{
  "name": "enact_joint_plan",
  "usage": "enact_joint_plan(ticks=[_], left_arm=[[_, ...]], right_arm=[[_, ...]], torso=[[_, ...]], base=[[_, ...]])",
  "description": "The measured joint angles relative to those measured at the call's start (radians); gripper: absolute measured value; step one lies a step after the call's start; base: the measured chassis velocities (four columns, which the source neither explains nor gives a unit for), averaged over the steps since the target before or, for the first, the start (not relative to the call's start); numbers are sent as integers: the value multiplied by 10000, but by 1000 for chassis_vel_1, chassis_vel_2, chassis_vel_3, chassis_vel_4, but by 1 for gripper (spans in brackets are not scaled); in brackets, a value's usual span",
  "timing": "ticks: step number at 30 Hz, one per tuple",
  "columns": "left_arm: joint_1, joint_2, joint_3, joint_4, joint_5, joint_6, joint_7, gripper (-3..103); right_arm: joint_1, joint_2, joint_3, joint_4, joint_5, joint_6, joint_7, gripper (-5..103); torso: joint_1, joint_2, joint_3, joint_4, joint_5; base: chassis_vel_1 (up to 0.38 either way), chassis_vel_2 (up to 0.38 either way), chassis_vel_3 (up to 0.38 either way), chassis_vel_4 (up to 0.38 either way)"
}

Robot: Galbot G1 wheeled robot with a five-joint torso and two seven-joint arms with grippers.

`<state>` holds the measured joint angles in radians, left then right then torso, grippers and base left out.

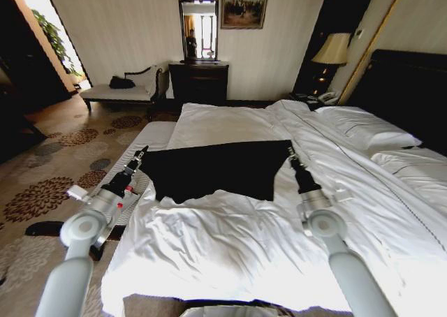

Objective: Fold the clothes on the bed.

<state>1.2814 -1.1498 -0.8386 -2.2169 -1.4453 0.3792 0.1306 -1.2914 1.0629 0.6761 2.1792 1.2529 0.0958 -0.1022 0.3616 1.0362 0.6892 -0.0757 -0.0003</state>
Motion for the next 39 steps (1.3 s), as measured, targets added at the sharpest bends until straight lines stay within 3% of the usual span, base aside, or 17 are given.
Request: enact_joint_plan(ticks=[2,6,11,14,15,19,20,24,25,26,29,33,39], left_arm=[[179,-1,-53,-303,-30,0,-48,2],[888,-48,-219,-1508,-121,0,-484,2],[698,-18,189,-1159,613,302,-962,2],[-222,87,1037,616,1652,691,-1163,2],[-222,87,1037,616,1652,691,-1163,2],[-1843,293,2519,3423,2391,731,-1086,2],[-1843,293,2519,3423,2391,731,-1086,2],[-4118,-80,4110,7052,3708,262,-962,2],[-4118,-80,4110,7052,3708,262,-962,2],[-4733,-344,4311,8038,4046,57,-917,2],[-5898,-837,4438,9782,4313,-338,-752,2],[-6619,-1082,4394,10452,4173,-642,-571,2],[-6850,-1146,4448,10532,3948,-793,-386,2]], right_arm=[[-204,-23,242,312,-63,-81,174,1],[-1184,-113,1390,1689,-224,-731,1297,1],[-927,-396,1131,1372,-301,-1402,2392,1],[349,-806,-88,-562,26,-1899,3102,1],[349,-806,-88,-562,26,-1899,3102,1],[2242,-938,-1903,-3649,140,-2235,3146,1],[2242,-938,-1903,-3649,140,-2235,3146,1],[4291,-576,-3791,-7138,-426,-2209,2741,1],[4291,-576,-3791,-7138,-426,-2209,2741,1],[4899,-385,-4188,-7947,-669,-2116,2608,1],[6030,95,-4766,-9378,-1114,-1792,2229,1],[6748,715,-5015,-10417,-1382,-1356,1784,1],[7150,1282,-5262,-11055,-1618,-1029,1392,1]], torso=[[-1,1,0,1,1],[-3,2,-1,-3,0],[-5,3,-1,1,-3],[-1,1,3,4,-4],[-1,1,3,4,-4],[3,-2,5,3,1],[3,-2,5,3,1],[3,-4,7,3,3],[3,-4,7,3,3],[4,-4,6,-5,1],[7,-5,7,2,-3],[7,-5,6,1,-4],[0,-1,2,5,-3]], base=[[0,0,0,0],[0,0,0,0],[0,0,0,0],[0,0,0,0],[0,0,0,0],[0,0,0,0],[0,0,0,0],[0,0,0,0],[0,0,0,0],[0,0,0,0],[0,0,0,0],[0,0,0,0],[0,0,0,0]])
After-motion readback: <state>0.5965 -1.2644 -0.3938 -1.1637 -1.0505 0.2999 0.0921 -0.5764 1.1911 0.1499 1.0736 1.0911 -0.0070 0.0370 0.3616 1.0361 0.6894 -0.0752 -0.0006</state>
